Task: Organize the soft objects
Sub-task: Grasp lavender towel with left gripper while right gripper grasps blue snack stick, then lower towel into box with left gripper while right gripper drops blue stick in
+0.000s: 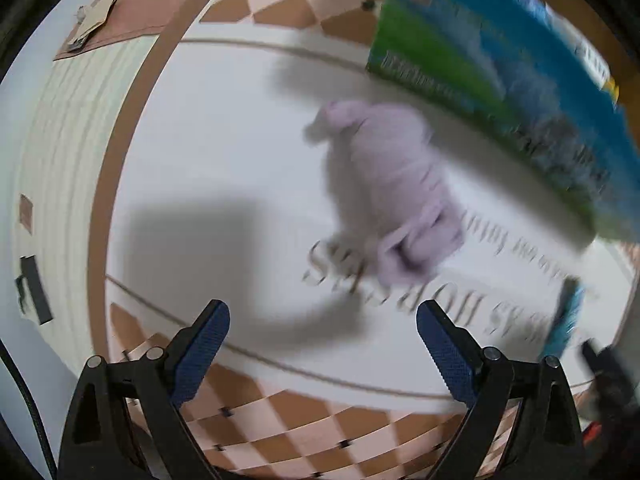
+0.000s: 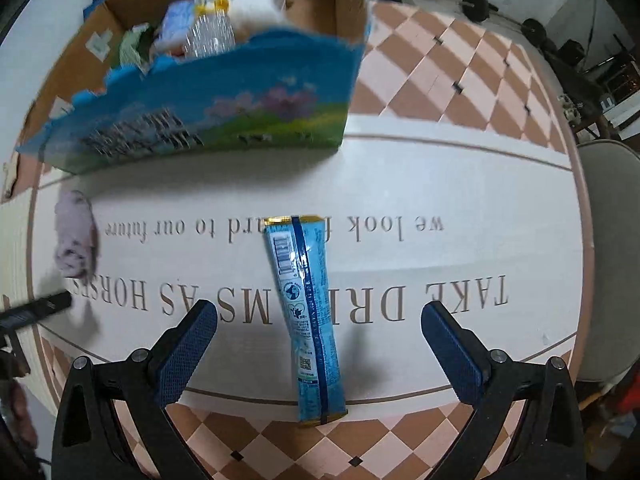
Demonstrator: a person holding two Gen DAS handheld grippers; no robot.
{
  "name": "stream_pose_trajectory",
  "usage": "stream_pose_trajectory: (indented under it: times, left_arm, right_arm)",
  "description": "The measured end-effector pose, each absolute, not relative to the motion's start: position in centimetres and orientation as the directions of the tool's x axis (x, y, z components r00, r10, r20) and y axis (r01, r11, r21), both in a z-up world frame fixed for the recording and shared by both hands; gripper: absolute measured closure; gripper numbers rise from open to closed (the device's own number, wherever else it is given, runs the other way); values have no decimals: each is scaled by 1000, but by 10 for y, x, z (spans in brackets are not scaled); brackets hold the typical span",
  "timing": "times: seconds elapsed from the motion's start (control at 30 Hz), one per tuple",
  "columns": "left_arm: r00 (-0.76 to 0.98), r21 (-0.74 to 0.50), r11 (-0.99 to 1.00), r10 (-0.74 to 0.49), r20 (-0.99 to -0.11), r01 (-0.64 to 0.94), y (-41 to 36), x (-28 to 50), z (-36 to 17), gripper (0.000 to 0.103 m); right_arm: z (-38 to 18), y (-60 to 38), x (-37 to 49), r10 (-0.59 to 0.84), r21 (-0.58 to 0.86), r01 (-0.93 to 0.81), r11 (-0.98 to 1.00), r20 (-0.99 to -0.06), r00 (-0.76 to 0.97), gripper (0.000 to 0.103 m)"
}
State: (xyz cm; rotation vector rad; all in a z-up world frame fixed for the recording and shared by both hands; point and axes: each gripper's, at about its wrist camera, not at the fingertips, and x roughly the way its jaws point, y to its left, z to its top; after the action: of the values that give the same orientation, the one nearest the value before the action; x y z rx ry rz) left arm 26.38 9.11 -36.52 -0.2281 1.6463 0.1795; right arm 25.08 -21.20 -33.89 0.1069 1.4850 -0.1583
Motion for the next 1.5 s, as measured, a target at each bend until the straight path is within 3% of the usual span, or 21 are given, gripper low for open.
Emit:
stream_pose_trajectory:
  times: [0.23,0.43,0.47,0.6,0.7,0.77,0.83,1.03,1.1,1.17,1.2,1.27,1.5]
  left_arm:
    - [-125,-92,957,-131,-983,-275,75,308,-390,7]
    - [-139,-87,956,-131,-982,-280,71,329,-411,7]
    - [-136,-82,958,-123,-983,-274,72,329,-411,10]
    - [-139,-54,970,-89,-986,-239,76,319,-409,43]
    - [-137,-30,979,-59,-989,-203,75,310,-406,65]
    - [-143,-27,979,-56,-988,-200,77,295,-404,72]
    - [-146,-16,983,-43,-988,-184,79,280,-404,73]
    - [-174,-39,987,-66,-983,-153,77,244,-393,68]
    - [-159,-108,976,-139,-977,-189,78,239,-380,62]
    - [-126,-143,965,-174,-977,-221,80,242,-367,57]
    - [-102,-156,959,-184,-978,-235,79,247,-362,42]
    - [-51,-151,955,-169,-984,-256,84,271,-357,33]
    - [-46,-58,978,-68,-997,-203,94,321,-385,33]
  right_arm:
    - [-371,-220,255,10,3,202,979,-999,-32,0]
    - [-389,-229,251,60,36,258,965,-995,-85,0]
    - [-390,-231,250,65,39,260,965,-994,-89,0]
    - [-397,-227,245,76,47,244,969,-991,-110,4]
    - [-403,-227,240,84,49,239,970,-987,-137,36]
    - [-405,-226,234,57,24,229,973,-989,-137,59]
    - [-405,-225,227,31,1,219,976,-990,-134,71]
    - [-410,-222,205,56,21,210,977,-985,-162,76]
    - [-411,-223,198,80,40,216,975,-981,-178,71]
    - [-413,-222,182,109,65,235,970,-978,-180,60]
    - [-414,-224,179,124,77,249,965,-976,-178,55]
    - [-414,-229,180,131,85,263,961,-977,-166,43]
    - [-417,-223,183,115,63,267,962,-976,-184,43]
